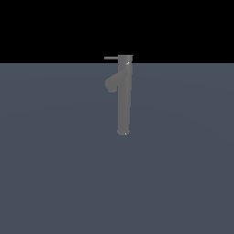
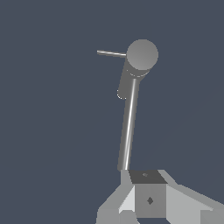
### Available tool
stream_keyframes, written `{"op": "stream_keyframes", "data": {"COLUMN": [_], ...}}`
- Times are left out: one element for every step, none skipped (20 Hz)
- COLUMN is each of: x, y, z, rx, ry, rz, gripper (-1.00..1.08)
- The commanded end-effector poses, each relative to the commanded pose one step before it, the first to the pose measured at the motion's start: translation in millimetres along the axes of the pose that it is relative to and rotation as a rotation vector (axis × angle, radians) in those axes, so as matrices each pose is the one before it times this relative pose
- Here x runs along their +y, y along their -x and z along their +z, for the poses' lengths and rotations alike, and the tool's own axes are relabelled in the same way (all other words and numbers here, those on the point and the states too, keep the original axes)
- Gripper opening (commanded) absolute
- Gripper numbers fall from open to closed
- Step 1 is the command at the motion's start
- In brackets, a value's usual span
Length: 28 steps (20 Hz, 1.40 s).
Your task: Turn on the faucet by rotating a designated handle.
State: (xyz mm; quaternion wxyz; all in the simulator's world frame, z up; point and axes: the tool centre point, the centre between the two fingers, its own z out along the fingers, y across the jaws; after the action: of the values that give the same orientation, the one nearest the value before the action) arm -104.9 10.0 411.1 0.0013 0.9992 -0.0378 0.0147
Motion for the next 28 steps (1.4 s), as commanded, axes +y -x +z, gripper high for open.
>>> {"op": "stream_keyframes", "data": {"x": [-2.98,-1.16,-1.14,-1.13,-1.12,-1.13,-1.12,-1.08,-1.10,-1.09,-1.07,-1.06,-1.08,-1.06,-1.00,-0.96,-0.90,-0.83,-0.80,-0.71,-0.66,-0.63,-0.57,-0.48,-0.52,-0.39,-0.33,-0.30], "y": [-18.54,-7.22,-7.21,-7.20,-7.19,-7.17,-7.17,-7.17,-7.16,-7.15,-7.15,-7.15,-7.14,-7.12,-6.89,-6.52,-6.15,-5.79,-5.42,-5.08,-4.74,-4.37,-4.02,-3.69,-3.30,-2.97,-2.61,-2.24], "z": [12.70,4.87,4.84,4.82,4.79,4.76,4.74,4.72,4.68,4.65,4.63,4.60,4.56,4.51,4.31,4.04,3.79,3.55,3.30,3.05,2.78,2.50,2.26,2.05,1.82,1.63,1.42,1.21], "rx": [-0.00239,-0.00124,-0.00123,-0.00123,-0.00123,-0.00122,-0.00122,-0.00122,-0.00121,-0.00121,-0.00121,-0.00121,-0.00119,-0.00119,-0.00116,-0.00109,-0.00102,-0.00097,-0.00090,-0.00085,-0.00079,-0.00072,-0.00066,-0.00062,-0.00052,-0.00050,-0.00044,-0.00037], "ry": [-0.00040,-0.00005,-0.00004,-0.00003,-0.00002,-0.00001,0.00000,0.00002,0.00003,0.00004,0.00005,0.00006,0.00007,0.00008,0.00009,0.00009,0.00009,0.00009,0.00008,0.00008,0.00007,0.00005,0.00004,0.00004,0.00003,0.00003,0.00002,0.00002], "rz": [0.01299,0.00497,0.00497,0.00497,0.00497,0.00493,0.00493,0.00497,0.00493,0.00493,0.00493,0.00493,0.00488,0.00488,0.00474,0.00445,0.00419,0.00397,0.00367,0.00349,0.00322,0.00292,0.00268,0.00251,0.00212,0.00201,0.00177,0.00150], "gripper": [-1.00,-1.00,-1.00,-1.00,-1.00,-1.00,-1.00,-1.00,-1.00,-1.00,-1.00,-1.00,-1.00,-1.00,-1.00,-1.00,-1.00,-1.00,-1.00,-1.00,-1.00,-1.00,-1.00,-1.00,-1.00,-1.00,-1.00,-1.00]}}
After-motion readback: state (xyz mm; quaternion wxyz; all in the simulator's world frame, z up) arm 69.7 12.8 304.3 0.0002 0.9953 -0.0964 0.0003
